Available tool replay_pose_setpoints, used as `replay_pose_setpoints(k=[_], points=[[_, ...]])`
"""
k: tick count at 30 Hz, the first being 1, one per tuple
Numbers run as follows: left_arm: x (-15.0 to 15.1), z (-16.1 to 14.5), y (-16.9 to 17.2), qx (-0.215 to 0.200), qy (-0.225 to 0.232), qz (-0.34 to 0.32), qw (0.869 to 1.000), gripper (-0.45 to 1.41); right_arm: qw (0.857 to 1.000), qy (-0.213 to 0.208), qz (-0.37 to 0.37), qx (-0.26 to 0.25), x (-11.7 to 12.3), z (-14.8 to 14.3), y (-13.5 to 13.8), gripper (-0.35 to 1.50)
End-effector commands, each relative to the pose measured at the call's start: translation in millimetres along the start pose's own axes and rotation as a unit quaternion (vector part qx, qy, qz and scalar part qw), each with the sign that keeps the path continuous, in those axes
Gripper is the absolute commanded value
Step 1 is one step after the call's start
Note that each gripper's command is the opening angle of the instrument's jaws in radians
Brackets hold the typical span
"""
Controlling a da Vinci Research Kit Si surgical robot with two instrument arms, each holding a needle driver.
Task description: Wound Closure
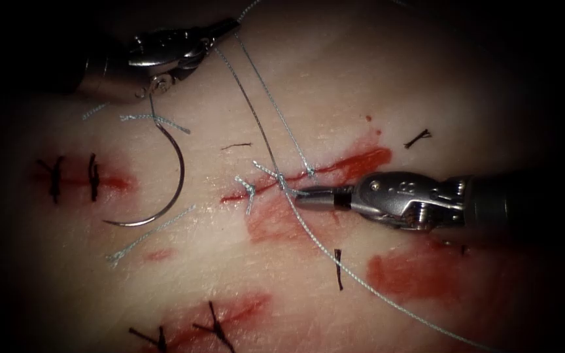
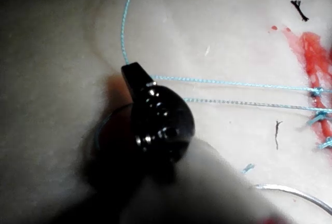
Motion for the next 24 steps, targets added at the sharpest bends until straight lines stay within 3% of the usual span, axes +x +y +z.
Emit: replay_pose_setpoints(k=[1,24], points=[[-0.4,0.6,0.2,0.0,0.0,0.0,1.0,-0.45,1.0,-0.001,0.002,0.005,-0.1,1.1,-0.6,-0.35],[-0.1,0.4,-0.5,0.002,0.0,0.001,1.0,-0.45,1.0,-0.009,0.022,0.018,-0.7,1.3,-1.9,-0.35]])
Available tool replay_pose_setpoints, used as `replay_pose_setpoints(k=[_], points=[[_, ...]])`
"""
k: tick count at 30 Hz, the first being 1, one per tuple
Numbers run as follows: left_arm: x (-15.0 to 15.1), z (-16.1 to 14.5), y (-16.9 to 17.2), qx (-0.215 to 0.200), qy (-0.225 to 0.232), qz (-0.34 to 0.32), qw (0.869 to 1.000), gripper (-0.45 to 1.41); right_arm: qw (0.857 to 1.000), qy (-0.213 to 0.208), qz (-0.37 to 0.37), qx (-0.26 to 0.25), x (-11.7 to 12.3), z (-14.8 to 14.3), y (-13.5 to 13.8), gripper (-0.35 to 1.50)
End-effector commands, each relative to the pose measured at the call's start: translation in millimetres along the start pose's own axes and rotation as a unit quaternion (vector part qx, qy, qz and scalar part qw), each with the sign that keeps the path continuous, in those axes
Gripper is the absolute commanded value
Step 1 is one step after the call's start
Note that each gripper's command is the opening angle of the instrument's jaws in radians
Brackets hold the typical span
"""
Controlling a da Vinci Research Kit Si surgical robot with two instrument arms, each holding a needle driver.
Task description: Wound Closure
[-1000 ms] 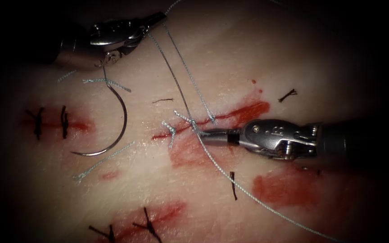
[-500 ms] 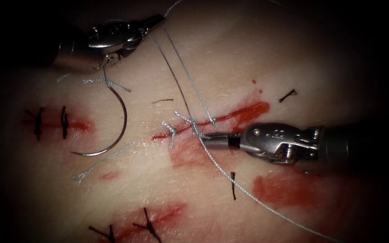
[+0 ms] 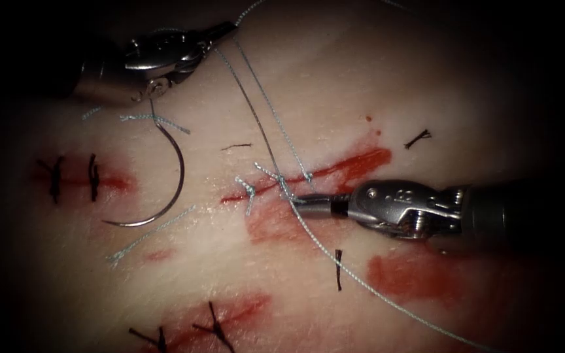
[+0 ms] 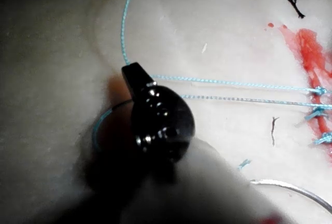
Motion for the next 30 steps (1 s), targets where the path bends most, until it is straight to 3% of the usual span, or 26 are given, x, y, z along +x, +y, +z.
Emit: replay_pose_setpoints(k=[1,6,8,9,10,12,14,15,18,22,24,27,30], points=[[-0.4,0.6,0.2,0.001,0.0,0.0,1.0,-0.45,1.0,0.001,0.0,0.001,0.0,0.8,-0.1,-0.35],[-0.4,0.7,2.0,-0.034,0.006,-0.016,0.999,-0.45,0.999,0.019,0.012,-0.03,1.2,0.7,0.8,-0.35],[0.3,0.3,5.0,-0.068,0.023,-0.035,0.997,-0.45,0.998,0.048,0.021,-0.047,2.3,0.1,1.5,-0.35],[1.4,-0.1,7.6,-0.087,0.036,-0.04,0.995,-0.45,0.995,0.069,0.028,-0.066,2.8,-0.4,1.6,0.29],[1.9,-0.2,8.7,-0.096,0.044,-0.043,0.993,-0.45,0.993,0.084,0.034,-0.078,3.2,-0.8,1.7,0.73],[3.1,-0.6,11.0,-0.119,0.063,-0.047,0.99,-0.45,0.991,0.093,0.043,-0.09,3.8,-1.3,1.7,1.06],[3.9,-1.1,12.7,-0.138,0.072,-0.049,0.987,-0.45,0.988,0.1,0.046,-0.106,4.7,-1.9,1.7,1.15],[4.6,-1.8,14.1,-0.16,0.078,-0.051,0.983,-0.45,0.987,0.103,0.044,-0.117,5.6,-2.5,1.7,1.28],[5.4,-2.9,15.1,-0.171,0.084,-0.056,0.98,-0.45,0.984,0.111,0.021,-0.137,8.1,-4.1,2.0,1.36],[6.0,-3.8,14.2,-0.17,0.095,-0.055,0.979,-0.45,0.973,0.159,0.052,-0.161,11.6,-6.7,2.6,1.16],[6.6,-3.9,13.6,-0.174,0.108,-0.059,0.977,-0.45,0.954,0.181,0.085,-0.224,13.7,-7.9,3.6,1.09],[7.2,-3.7,13.6,-0.175,0.119,-0.063,0.975,-0.45,0.94,0.19,0.104,-0.264,13.7,-8.5,4.6,1.06],[7.4,-3.6,13.8,-0.174,0.122,-0.065,0.975,-0.45,0.945,0.175,0.086,-0.264,12.5,-8.6,5.7,1.08]])
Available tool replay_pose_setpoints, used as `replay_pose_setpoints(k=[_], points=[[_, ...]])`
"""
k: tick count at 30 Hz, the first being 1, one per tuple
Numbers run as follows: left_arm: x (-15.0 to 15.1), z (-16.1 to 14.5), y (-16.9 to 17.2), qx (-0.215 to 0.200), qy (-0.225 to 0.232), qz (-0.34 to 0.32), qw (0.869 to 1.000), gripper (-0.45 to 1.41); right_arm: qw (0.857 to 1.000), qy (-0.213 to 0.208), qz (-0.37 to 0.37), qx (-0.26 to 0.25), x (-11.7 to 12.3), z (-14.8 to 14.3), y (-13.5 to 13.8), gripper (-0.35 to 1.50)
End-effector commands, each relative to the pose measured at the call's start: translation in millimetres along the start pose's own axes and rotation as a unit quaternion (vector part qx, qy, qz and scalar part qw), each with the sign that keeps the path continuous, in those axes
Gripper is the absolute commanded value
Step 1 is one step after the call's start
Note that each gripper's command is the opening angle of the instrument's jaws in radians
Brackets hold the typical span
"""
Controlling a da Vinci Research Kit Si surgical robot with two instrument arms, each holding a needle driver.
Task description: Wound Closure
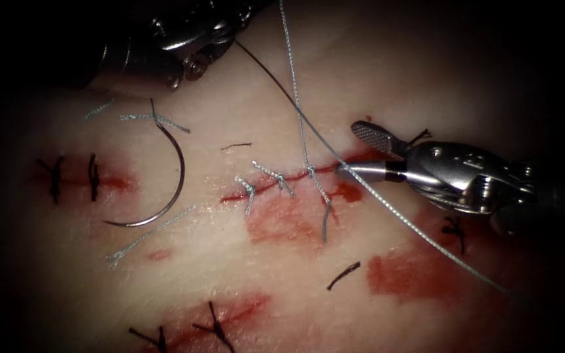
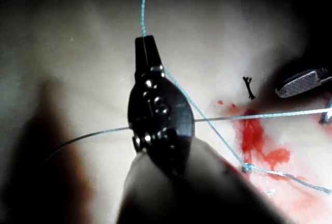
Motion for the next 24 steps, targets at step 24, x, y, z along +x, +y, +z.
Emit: replay_pose_setpoints(k=[24], points=[[-2.2,2.9,1.6,-0.015,0.009,0.006,1.0,-0.45,0.991,-0.084,-0.096,-0.042,-4.6,4.8,0.8,1.26]])
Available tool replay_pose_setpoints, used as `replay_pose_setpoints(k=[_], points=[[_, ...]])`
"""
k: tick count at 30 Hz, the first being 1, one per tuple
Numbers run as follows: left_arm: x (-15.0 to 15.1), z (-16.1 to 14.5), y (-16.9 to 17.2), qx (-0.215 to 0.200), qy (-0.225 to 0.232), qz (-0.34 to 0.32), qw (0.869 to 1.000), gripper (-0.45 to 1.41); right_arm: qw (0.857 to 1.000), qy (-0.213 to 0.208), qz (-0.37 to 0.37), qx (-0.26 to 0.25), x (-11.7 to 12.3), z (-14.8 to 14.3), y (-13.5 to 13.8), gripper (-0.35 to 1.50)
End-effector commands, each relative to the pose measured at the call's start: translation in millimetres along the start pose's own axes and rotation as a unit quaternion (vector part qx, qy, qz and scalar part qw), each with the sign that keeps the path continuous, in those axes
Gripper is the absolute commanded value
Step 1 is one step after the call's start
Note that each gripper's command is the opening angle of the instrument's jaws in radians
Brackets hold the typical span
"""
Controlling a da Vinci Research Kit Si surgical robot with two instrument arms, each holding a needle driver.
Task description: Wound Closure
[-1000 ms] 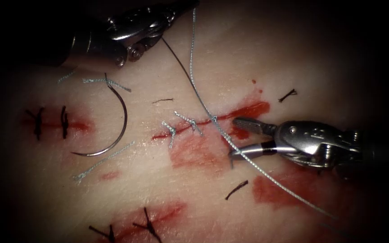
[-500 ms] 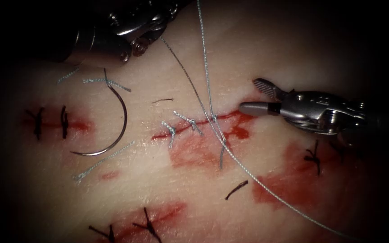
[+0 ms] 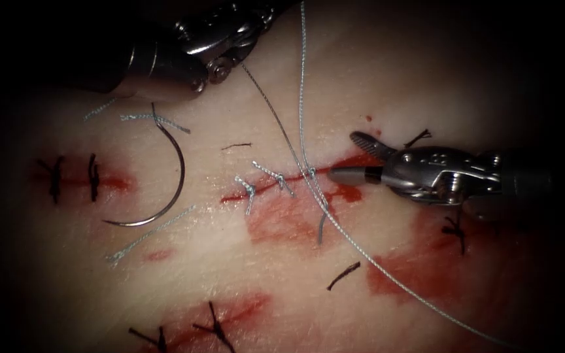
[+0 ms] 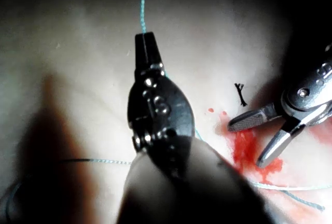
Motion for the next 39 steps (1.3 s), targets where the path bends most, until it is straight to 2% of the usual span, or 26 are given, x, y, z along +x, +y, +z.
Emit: replay_pose_setpoints(k=[1,12,19,25,31,39], points=[[-0.8,0.7,0.1,-0.003,-0.001,0.001,1.0,-0.45,1.0,0.013,0.006,0.0,0.8,1.0,-0.5,1.28],[-0.6,1.0,0.7,-0.019,-0.005,-0.003,1.0,-0.45,0.997,0.058,0.052,-0.004,2.1,3.0,-0.9,1.28],[0.8,0.8,1.1,-0.02,-0.003,-0.01,1.0,-0.45,0.996,0.06,0.067,-0.005,1.4,5.1,-1.3,1.28],[0.8,0.8,1.3,-0.021,-0.002,-0.01,1.0,-0.45,0.995,0.062,0.079,-0.006,0.2,6.5,-1.1,1.26],[0.8,0.8,1.5,-0.02,-0.002,-0.011,1.0,-0.45,0.995,0.064,0.08,-0.013,0.5,8.1,-1.4,1.31],[0.9,0.7,1.5,-0.02,-0.001,-0.011,1.0,-0.45,0.994,0.071,0.081,-0.016,0.6,8.9,-1.5,1.31]])
